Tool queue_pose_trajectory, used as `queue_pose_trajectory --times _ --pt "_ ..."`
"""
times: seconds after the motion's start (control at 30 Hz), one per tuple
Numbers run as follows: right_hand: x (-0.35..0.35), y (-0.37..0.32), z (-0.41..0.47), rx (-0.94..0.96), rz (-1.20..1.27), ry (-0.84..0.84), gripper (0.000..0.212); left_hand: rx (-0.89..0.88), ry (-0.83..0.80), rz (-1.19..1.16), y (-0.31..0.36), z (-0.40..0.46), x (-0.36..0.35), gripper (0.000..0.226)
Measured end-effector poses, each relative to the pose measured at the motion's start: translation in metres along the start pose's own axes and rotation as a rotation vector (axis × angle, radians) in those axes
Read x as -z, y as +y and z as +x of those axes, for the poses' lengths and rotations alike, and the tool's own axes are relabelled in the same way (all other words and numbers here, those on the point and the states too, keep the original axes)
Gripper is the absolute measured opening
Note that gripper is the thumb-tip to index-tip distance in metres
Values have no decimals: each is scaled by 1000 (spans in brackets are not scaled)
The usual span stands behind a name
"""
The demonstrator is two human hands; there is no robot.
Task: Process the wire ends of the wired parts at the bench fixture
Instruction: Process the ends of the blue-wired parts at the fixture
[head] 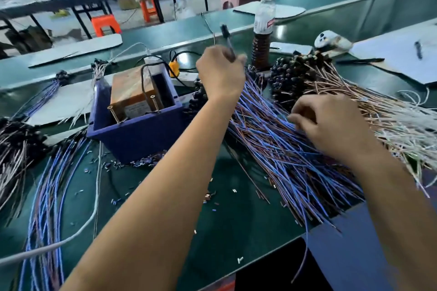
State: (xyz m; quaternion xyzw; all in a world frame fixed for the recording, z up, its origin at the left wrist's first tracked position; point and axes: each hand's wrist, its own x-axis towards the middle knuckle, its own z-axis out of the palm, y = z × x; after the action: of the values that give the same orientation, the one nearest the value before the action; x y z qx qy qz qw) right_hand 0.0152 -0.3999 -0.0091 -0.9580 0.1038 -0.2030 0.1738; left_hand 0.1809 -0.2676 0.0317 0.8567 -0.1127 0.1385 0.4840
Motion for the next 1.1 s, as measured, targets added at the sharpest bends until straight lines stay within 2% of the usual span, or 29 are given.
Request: queue_pose_trajectory --times 0.1,0.17,0.27,0.33,0.47,0.57,0.7,0.83,0.97,1.03,1.1 --pt "-15 3 -3 -40 10 -33 12 -45 12 113 -26 -7 -9 38" --pt "-16 3 -2 -89 60 -35 16 -92 12 145 -35 -11 -13 39" --pt "-11 -1 -1 -119 54 -49 14 -200 35 25 -37 -19 -12 32" --pt "-8 -9 1 -110 50 17 6 -302 43 -103 -36 -32 -5 29" --pt "-19 -55 6 1 173 225 6 -569 76 -164 -54 -63 37 30" --pt "-39 -110 2 145 301 166 4 -667 141 -77 -81 -79 81 34" --pt "-78 -181 -3 312 317 -144 15 -630 130 105 -123 -94 146 35" --pt "-124 -243 -4 371 219 -425 15 -527 65 253 -162 -93 219 33" --pt "-168 -297 -1 444 250 -511 32 -334 -181 498 -198 -78 276 29" --pt "-186 -317 3 431 236 -582 20 -201 -210 624 -213 -66 292 22" --pt "-202 -331 11 364 183 -605 12 -105 -164 738 -222 -53 295 12"
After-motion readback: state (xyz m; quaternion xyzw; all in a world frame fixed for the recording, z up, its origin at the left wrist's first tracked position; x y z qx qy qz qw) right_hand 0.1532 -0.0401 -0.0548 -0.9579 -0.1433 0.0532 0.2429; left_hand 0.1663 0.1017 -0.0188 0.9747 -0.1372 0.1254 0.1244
